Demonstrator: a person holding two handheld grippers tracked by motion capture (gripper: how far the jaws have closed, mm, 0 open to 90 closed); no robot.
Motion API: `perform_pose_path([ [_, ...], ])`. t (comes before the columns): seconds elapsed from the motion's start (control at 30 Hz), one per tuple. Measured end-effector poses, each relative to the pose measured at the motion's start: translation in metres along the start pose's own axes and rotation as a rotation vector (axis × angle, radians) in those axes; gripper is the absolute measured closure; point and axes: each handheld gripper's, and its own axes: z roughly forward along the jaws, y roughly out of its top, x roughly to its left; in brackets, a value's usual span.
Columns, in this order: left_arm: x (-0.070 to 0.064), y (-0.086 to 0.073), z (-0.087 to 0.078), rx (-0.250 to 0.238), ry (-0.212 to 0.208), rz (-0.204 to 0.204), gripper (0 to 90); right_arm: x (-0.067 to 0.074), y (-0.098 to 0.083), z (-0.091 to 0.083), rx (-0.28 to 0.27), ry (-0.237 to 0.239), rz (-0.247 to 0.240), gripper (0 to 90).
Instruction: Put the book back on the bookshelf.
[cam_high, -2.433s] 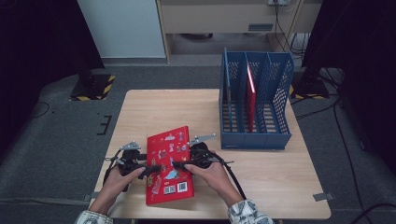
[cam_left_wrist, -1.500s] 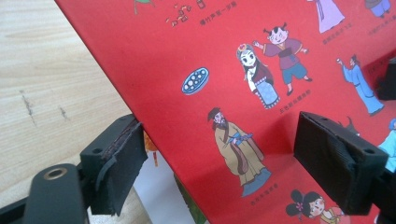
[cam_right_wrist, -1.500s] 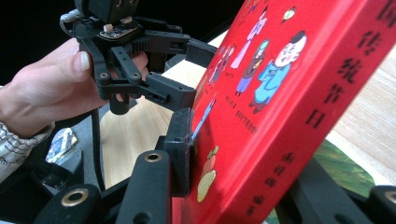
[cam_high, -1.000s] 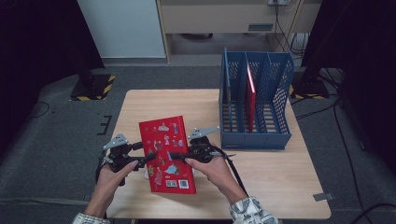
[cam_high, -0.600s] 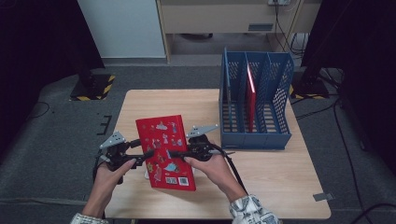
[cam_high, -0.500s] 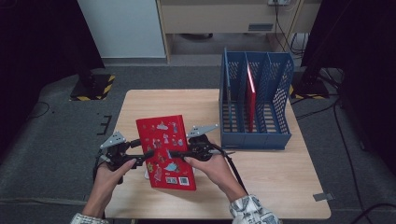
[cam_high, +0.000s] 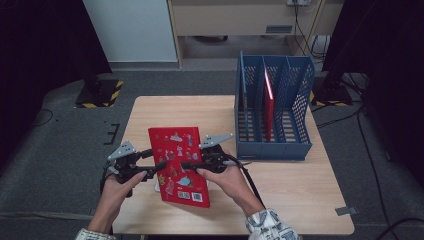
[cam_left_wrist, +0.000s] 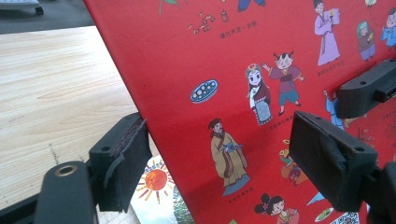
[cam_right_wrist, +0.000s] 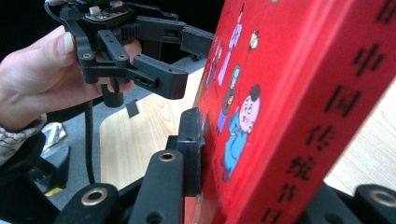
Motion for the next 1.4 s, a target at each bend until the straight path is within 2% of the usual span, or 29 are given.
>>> perform_pose_path([
  [0.27, 0.002, -0.001, -0.001, -0.031, -0.026, -0.001, 15.2, -0.001, 0.001, -0.002, -0.024, 0.003, 0.005, 76.6],
  [0.37, 0.003, -0.004, 0.003, -0.011, -0.033, -0.002, 12.6, -0.002, 0.002, -0.004, -0.045, 0.034, 0.015, 79.0],
  [0.47, 0.003, -0.009, 0.01, 0.012, -0.059, -0.002, 11.6, 0.001, 0.004, -0.003, -0.051, 0.043, -0.004, 79.4],
  [0.57, -0.001, -0.009, 0.011, 0.008, -0.068, 0.019, 17.8, 0.001, 0.005, -0.002, -0.052, 0.043, -0.007, 79.3],
  [0.6, -0.002, -0.007, 0.011, 0.01, -0.059, 0.015, 17.6, 0.001, 0.005, -0.002, -0.054, 0.042, -0.004, 79.4],
  [0.7, 0.001, -0.006, 0.008, -0.002, -0.074, -0.006, 22.0, 0.001, 0.005, -0.003, -0.056, 0.042, -0.012, 79.3],
  [0.77, 0.0, -0.006, 0.006, -0.006, -0.071, -0.005, 25.0, 0.0, 0.006, -0.003, -0.052, 0.038, -0.021, 78.4],
  [0.93, -0.002, -0.003, 0.004, -0.019, -0.058, 0.011, 31.9, -0.001, 0.007, -0.006, -0.04, -0.012, -0.043, 73.5],
  [1.03, -0.005, -0.002, 0.005, -0.025, -0.07, 0.028, 36.7, -0.002, 0.009, -0.011, -0.073, -0.018, -0.046, 71.2],
  [1.17, -0.012, 0.001, 0.009, -0.008, -0.066, 0.07, 37.3, -0.002, 0.01, -0.018, -0.068, -0.013, -0.06, 72.3],
  [1.23, -0.014, 0.001, 0.01, -0.006, -0.064, 0.074, 38.0, -0.004, 0.009, -0.02, -0.062, -0.014, -0.054, 71.3],
  [1.4, -0.016, 0.004, 0.009, 0.006, -0.058, 0.082, 38.3, -0.004, 0.008, -0.021, -0.067, 0.008, -0.056, 75.4],
])
